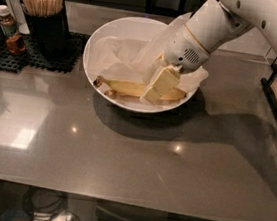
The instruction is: Pick banana from white bowl
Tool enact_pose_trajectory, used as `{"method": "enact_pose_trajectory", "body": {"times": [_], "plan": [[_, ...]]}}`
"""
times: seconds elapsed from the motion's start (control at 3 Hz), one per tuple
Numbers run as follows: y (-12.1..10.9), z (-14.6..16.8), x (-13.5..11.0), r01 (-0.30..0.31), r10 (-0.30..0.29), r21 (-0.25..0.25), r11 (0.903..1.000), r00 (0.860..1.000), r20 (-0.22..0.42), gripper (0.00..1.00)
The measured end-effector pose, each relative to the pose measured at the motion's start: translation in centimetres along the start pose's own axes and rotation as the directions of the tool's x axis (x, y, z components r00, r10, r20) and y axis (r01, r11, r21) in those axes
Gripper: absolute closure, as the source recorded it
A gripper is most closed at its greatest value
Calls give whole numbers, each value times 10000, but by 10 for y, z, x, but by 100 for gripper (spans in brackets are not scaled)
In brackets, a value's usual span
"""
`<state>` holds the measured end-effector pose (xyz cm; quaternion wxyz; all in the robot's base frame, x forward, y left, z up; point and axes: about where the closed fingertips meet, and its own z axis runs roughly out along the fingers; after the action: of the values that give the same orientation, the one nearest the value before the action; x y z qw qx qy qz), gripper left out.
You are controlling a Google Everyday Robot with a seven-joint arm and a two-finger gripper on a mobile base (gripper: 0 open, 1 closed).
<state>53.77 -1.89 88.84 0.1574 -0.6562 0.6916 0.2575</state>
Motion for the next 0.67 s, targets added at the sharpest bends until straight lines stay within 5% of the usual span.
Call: {"method": "enact_pose_trajectory", "body": {"times": [0.67], "plan": [[-5,-2,-10,-222,173,1398,9899,9992,361,40]]}}
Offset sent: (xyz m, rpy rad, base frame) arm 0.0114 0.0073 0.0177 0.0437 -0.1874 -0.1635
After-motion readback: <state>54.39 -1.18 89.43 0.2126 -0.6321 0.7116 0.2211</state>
